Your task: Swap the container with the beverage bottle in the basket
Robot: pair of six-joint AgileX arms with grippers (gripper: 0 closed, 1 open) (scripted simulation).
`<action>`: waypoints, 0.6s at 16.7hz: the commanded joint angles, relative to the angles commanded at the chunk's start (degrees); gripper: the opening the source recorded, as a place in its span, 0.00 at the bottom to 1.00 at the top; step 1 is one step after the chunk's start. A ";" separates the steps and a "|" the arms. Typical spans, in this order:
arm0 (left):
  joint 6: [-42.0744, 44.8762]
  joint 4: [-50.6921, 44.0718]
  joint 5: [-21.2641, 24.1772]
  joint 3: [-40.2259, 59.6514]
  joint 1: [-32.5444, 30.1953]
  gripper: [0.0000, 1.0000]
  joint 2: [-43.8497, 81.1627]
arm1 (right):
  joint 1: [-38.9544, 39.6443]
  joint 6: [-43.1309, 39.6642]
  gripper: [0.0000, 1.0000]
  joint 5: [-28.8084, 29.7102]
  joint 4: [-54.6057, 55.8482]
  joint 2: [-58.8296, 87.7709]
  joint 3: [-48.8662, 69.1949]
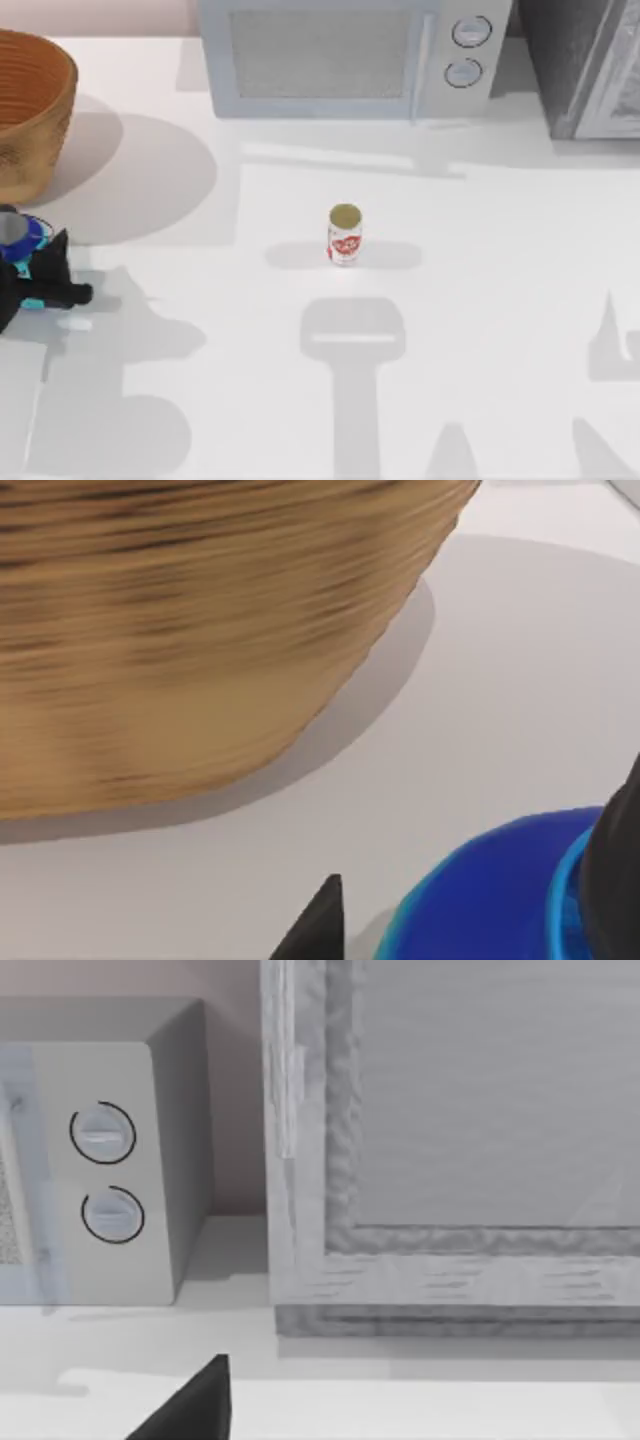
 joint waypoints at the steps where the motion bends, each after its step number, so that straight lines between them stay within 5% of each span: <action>1: 0.03 -2.79 0.79 1.06 -2.84 0.00 -1.41 | 0.00 0.00 1.00 0.00 0.00 0.00 0.00; 6: -0.52 -24.52 4.39 13.26 -13.32 0.00 -11.91 | 0.00 0.00 1.00 0.00 0.00 0.00 0.00; 10: -1.27 -46.29 5.59 29.45 -11.47 0.00 -18.31 | 0.00 0.00 1.00 0.00 0.00 0.00 0.00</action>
